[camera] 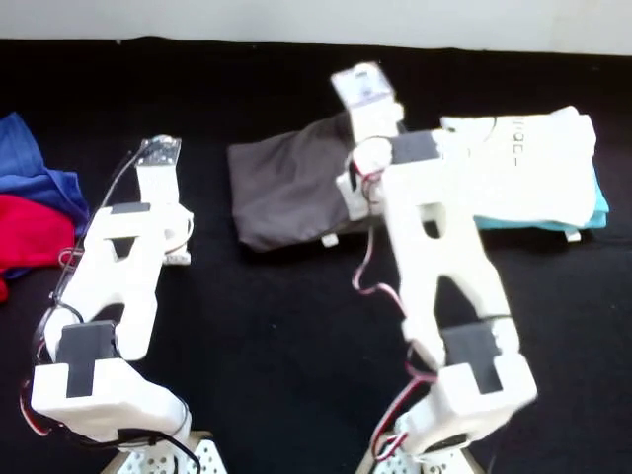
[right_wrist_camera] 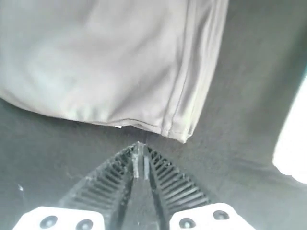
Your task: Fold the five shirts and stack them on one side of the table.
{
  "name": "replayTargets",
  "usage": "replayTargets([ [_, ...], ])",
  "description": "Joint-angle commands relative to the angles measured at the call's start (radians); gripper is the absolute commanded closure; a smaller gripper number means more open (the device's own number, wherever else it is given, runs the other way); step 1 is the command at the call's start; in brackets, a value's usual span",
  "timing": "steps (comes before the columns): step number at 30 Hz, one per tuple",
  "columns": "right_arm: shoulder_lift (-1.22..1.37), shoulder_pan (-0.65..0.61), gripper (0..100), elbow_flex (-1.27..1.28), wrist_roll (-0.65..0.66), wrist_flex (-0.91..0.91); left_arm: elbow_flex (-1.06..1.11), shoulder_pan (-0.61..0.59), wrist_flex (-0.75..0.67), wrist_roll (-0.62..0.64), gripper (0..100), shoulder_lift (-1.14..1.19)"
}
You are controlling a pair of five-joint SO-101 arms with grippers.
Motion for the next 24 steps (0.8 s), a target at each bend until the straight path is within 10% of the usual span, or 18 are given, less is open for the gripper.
replayTargets([
  [1,0.073,0.002,99.2,-0.047,-0.002,0.005,-0.005,0.012,-0.028,0.002,99,0.001],
  [11,0.205,0.147,99.2,-0.11,0.026,0.018,-0.036,0.012,-0.028,0.002,99,0.027],
  [24,0.2,-0.022,99.2,-0.361,-0.063,0.036,-0.038,0.013,-0.029,0.002,99,0.027],
])
